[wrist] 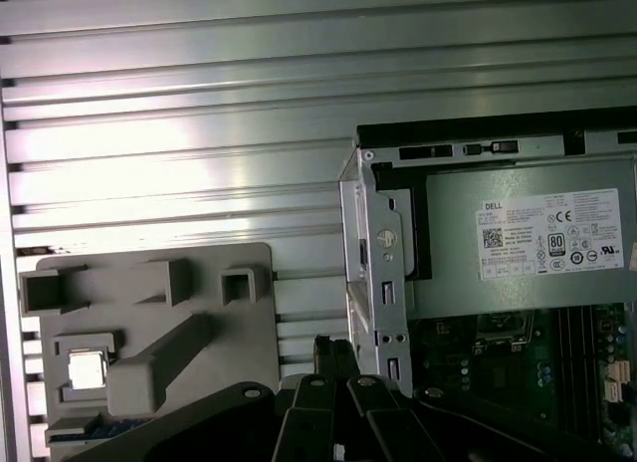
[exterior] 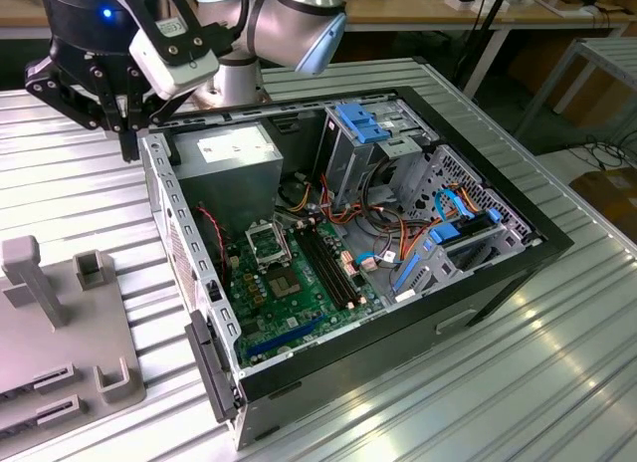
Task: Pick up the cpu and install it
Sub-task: 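Reach for the cpu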
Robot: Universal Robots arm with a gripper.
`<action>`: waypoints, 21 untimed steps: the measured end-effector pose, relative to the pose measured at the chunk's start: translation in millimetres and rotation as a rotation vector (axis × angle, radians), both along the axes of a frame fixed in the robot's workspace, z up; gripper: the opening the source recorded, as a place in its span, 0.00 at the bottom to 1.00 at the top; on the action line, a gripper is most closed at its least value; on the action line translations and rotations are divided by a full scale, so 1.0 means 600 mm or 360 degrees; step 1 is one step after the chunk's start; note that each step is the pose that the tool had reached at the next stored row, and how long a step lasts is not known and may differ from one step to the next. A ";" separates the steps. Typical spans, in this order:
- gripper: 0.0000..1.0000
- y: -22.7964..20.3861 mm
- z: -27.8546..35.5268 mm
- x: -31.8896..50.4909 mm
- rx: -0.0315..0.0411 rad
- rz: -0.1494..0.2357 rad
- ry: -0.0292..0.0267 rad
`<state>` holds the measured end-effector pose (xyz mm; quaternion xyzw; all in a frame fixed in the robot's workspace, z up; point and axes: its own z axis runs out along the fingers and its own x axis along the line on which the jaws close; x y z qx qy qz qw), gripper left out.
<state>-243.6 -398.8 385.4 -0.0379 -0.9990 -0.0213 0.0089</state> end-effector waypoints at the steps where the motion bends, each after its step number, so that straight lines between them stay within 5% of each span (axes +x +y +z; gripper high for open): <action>1: 0.11 0.0000 0.000 -0.001 0.0000 0.0000 0.00001; 21: 0.11 0.0000 0.000 -0.019 0.0000 0.0000 0.00001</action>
